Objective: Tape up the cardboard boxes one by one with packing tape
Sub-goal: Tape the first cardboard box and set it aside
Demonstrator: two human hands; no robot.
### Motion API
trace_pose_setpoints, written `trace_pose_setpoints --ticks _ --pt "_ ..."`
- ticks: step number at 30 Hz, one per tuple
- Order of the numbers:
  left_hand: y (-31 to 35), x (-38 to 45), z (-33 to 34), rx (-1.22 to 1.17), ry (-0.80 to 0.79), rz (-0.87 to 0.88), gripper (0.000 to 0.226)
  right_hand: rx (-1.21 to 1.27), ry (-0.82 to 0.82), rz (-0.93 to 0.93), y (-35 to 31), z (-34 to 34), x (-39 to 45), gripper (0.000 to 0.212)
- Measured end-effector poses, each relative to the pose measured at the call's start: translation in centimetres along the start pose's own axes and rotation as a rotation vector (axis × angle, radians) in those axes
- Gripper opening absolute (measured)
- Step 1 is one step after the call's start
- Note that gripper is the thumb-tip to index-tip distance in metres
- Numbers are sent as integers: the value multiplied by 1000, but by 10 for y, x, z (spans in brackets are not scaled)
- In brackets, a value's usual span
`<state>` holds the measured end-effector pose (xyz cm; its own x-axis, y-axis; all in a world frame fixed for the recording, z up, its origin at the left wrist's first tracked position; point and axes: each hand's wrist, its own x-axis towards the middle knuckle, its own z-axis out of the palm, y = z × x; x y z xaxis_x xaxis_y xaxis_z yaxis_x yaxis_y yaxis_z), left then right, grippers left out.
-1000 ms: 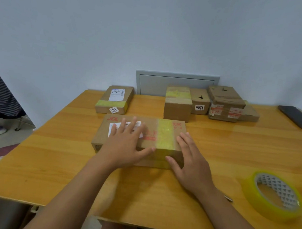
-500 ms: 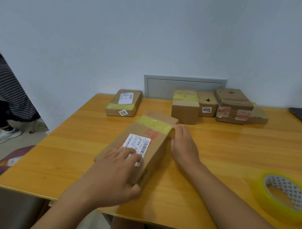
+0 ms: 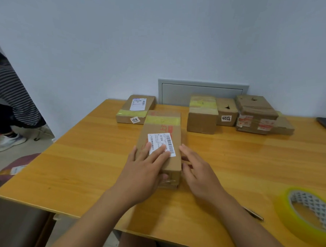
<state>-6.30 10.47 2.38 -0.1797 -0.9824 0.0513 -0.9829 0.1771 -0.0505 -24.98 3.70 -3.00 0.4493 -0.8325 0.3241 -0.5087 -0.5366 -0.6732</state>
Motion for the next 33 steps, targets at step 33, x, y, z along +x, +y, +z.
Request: trace_pose_setpoints --ticks 33 --pt "-52 207 26 -17 63 -139 72 -619 -208 472 46 -30 29 77"
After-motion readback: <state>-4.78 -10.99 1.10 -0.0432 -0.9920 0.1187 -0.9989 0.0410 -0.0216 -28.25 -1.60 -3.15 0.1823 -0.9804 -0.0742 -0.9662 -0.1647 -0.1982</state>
